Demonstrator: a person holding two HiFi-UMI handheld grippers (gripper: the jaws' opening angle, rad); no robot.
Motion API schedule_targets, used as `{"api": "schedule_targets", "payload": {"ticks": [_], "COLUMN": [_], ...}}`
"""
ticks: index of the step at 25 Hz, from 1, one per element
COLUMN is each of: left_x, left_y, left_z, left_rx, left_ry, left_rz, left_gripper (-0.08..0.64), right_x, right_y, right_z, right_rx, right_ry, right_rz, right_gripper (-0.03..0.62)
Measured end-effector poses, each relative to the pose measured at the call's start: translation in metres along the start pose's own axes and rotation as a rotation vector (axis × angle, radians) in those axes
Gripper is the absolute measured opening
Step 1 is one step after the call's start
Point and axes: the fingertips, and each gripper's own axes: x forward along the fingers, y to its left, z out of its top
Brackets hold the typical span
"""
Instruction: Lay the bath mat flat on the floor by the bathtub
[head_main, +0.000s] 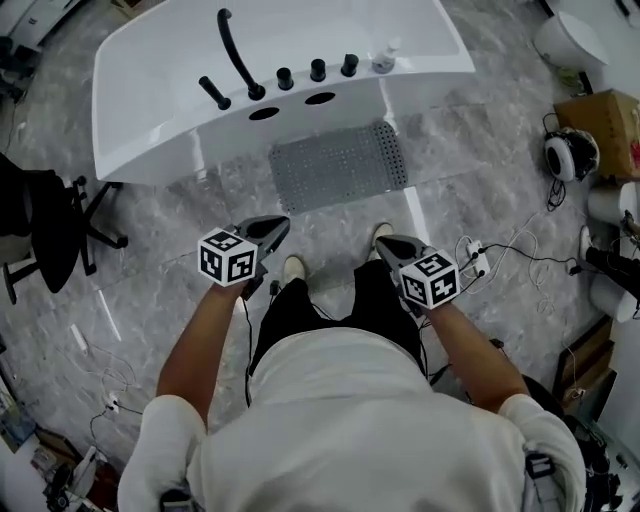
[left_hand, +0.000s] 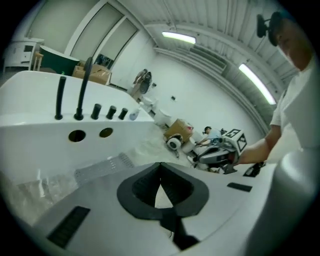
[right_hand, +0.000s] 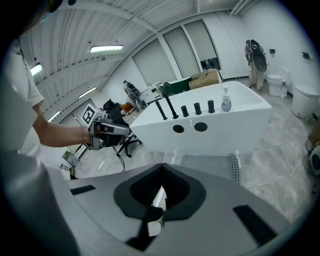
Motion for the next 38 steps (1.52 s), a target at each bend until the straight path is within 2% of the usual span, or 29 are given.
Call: {"api": "schedule_targets", "payload": {"ticks": [3,7,12,19,25,38], "left_x": [-0.018,-0.034,-0.060,-0.089,-0.108,-0.104], "left_y": [-0.041,-0.080,-0.109,-0.108,-0.101,-0.118], "left_z": [0.017,0.024,0.037,0.029,0.017,0.042], "left_rx": [0.063,0.137,0.179,0.227,0.226,0.260], "left_ry": [-0.031,-0.009,-0.047,-0.047,-0.039,-0.093], "left_rz": [-0.080,-0.094,-0.091,-0.050,-0.050,-0.086], "left_gripper": [0.017,0.017,0.017,0.017,0.017,0.017], "right_x": [-0.019,-0.044,-0.064,-0.068,-0.069,-0.087], "right_y": [0.007,0.017,0.032,0.063,0.088,0.096], "right_z": [0.020,0.042,0.059,0.067,0.065,0.084], "right_rx": [-0.036,-0.079,-0.099,-0.121,-0.128,-0.177], "right_ry": [-0.028,-0.066,-0.109,-0.145,-0.172,-0.180], "right_rz": [-0.009,-0.032,-0.043,-0.041,-0.046,-0.060], "right_gripper": [0.009,0.009,0.009,0.009,0.009,0.009]}}
